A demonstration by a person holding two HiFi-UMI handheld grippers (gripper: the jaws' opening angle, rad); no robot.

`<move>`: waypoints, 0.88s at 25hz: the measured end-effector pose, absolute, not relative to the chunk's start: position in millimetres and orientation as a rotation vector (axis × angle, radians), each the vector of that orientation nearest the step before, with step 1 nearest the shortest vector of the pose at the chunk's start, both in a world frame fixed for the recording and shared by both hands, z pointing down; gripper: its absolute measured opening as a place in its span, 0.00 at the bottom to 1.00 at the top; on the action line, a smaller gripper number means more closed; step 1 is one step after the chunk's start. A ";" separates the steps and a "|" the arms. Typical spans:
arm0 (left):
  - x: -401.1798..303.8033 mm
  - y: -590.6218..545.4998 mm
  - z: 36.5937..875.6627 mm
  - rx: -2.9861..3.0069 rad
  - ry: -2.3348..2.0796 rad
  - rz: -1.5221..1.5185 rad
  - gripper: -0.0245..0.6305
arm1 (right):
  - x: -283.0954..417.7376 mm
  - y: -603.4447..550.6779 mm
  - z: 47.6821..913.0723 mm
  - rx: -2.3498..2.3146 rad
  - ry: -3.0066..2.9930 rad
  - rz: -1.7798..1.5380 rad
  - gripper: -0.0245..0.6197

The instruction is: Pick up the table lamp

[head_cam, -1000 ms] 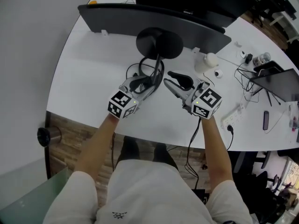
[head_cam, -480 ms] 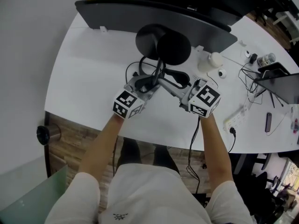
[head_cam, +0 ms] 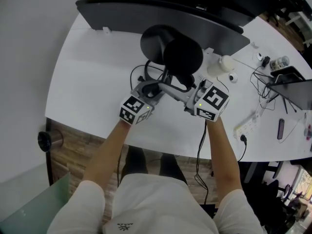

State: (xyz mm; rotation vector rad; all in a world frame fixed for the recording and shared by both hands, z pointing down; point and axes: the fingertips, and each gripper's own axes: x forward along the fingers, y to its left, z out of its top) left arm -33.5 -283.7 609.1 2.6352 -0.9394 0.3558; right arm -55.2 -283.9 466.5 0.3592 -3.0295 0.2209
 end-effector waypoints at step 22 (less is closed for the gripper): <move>-32.0 -280.3 625.0 2.624 -0.950 0.379 0.13 | -59.6 -280.8 465.5 0.295 -3.060 0.221 0.31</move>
